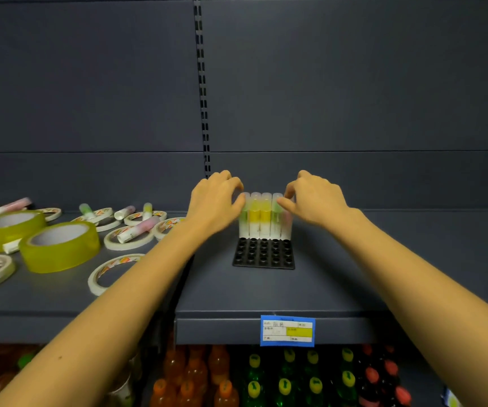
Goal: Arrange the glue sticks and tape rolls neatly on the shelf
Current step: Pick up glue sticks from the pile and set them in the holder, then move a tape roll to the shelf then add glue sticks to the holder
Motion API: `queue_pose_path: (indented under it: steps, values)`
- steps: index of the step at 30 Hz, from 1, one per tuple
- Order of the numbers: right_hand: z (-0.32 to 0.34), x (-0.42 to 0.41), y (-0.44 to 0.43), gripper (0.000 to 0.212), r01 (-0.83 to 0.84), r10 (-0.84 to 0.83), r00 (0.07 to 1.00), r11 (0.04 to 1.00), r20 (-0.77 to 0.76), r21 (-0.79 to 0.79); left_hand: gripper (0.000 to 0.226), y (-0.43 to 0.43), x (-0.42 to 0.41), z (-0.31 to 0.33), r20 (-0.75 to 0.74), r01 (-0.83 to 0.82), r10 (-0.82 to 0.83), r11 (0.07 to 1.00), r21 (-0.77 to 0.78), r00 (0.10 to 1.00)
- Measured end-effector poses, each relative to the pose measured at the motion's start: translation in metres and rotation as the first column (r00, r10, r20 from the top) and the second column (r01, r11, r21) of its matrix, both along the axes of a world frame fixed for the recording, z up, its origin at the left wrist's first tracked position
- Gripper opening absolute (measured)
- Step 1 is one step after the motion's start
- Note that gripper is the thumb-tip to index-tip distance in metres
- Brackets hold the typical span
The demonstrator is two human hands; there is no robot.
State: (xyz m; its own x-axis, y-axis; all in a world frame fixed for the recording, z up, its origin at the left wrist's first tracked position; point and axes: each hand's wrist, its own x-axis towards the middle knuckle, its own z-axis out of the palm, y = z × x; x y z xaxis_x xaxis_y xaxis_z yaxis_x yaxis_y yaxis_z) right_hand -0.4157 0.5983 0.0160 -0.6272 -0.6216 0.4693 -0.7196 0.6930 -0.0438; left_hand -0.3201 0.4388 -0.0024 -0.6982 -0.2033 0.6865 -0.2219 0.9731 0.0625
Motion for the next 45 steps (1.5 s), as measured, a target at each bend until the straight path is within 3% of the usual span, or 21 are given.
queue_pose_path:
  steps: [3, 6, 12, 21, 28, 33, 39, 45]
  values:
    - [0.01, 0.009, -0.004, 0.044, 0.032, -0.024, 0.997, 0.994, -0.075, 0.108, 0.026, -0.017, 0.022, 0.003, 0.004, -0.04, 0.04, 0.999, -0.005, 0.999]
    - [0.012, 0.026, -0.017, 0.046, -0.057, 0.059, 0.995, 0.998, -0.082, 0.028, 0.025, -0.038, 0.048, 0.006, -0.012, -0.103, 0.103, 0.995, 0.01, 0.995]
    - [0.013, 0.076, -0.066, 0.033, -0.237, 0.235, 0.971, 0.97, -0.045, -0.05, 0.026, -0.083, 0.106, 0.007, -0.024, -0.205, 0.207, 0.976, 0.07, 0.978]
    - [0.001, 0.13, -0.156, 0.025, -0.21, 0.212, 0.971, 0.977, 0.108, -0.026, 0.026, -0.17, 0.179, 0.011, 0.004, -0.282, 0.283, 0.956, 0.081, 0.959]
    - [-0.015, 0.152, -0.223, 0.025, -0.079, 0.092, 0.966, 0.995, 0.243, -0.063, 0.025, -0.241, 0.214, 0.01, 0.039, -0.231, 0.229, 0.972, 0.046, 0.973]
    - [-0.027, 0.161, -0.262, 0.041, 0.078, -0.061, 0.968, 0.995, 0.244, -0.062, 0.025, -0.283, 0.234, 0.005, 0.037, -0.197, 0.195, 0.98, 0.041, 0.98]
    - [-0.036, 0.165, -0.293, 0.049, 0.245, -0.249, 0.929, 0.968, 0.273, 0.049, 0.026, -0.31, 0.249, -0.004, 0.053, -0.147, 0.145, 0.988, 0.044, 0.988]
    - [-0.034, 0.166, -0.306, 0.069, 0.307, -0.268, 0.865, 0.951, 0.423, -0.025, 0.027, -0.311, 0.248, -0.006, 0.102, -0.12, 0.111, 0.989, 0.086, 0.989]
